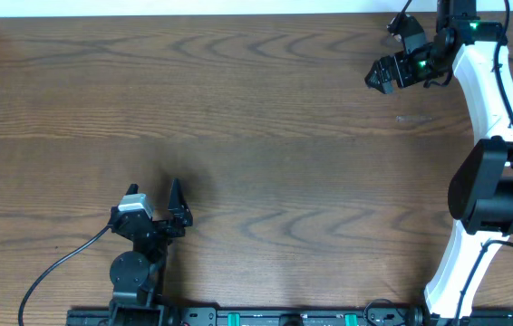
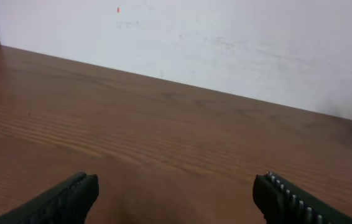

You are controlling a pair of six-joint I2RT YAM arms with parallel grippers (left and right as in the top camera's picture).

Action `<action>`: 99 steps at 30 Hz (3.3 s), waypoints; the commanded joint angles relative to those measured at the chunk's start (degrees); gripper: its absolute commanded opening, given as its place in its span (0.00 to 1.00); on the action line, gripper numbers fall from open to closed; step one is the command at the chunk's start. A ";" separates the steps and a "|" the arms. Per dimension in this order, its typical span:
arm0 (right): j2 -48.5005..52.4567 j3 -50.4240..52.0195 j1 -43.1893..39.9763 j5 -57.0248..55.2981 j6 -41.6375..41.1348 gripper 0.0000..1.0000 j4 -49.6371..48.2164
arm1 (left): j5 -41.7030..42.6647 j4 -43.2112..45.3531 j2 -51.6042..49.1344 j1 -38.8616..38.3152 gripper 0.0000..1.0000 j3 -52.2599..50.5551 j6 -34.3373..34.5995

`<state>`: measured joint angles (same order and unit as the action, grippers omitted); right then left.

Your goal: Untangle cables

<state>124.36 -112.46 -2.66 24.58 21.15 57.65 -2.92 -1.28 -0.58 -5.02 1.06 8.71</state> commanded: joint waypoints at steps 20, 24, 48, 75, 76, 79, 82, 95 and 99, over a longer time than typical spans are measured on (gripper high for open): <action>-1.42 -0.72 0.15 -0.68 0.33 0.99 0.00 | -0.76 -2.73 0.35 0.24 0.85 -0.83 -1.18; -1.57 -0.72 0.26 -0.72 0.33 0.99 -2.49 | -0.76 -2.73 0.35 0.24 0.84 -0.83 -1.18; -45.94 62.45 4.26 -19.17 -26.91 0.99 -63.21 | -0.76 -2.73 0.35 0.24 0.84 -0.83 -1.18; -89.13 112.17 4.04 -28.79 -34.47 0.99 -77.29 | -0.76 -2.73 0.35 0.24 0.84 -0.83 -1.18; -90.82 112.17 4.04 -28.79 -34.05 0.99 -75.25 | -0.76 -2.73 0.35 0.24 0.84 -0.83 -1.18; -97.57 112.17 4.04 -29.00 -32.39 0.99 -66.82 | -0.76 -2.73 0.35 0.24 0.84 -0.83 -1.18; -105.66 112.17 4.04 -30.64 -32.24 0.99 -56.92 | -0.76 -2.73 0.35 0.24 0.84 -0.83 -1.18; -123.99 112.17 4.20 -30.91 -27.34 0.99 -53.77 | -0.76 -2.73 0.35 0.24 0.84 -0.83 -1.18; -124.08 112.17 4.26 -31.06 -27.28 0.99 -53.77 | -0.76 -2.73 0.35 0.24 0.84 -0.83 -1.18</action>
<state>0.78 -0.36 1.37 -5.91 -7.14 3.49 -2.94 -1.76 -0.58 -5.02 1.41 8.51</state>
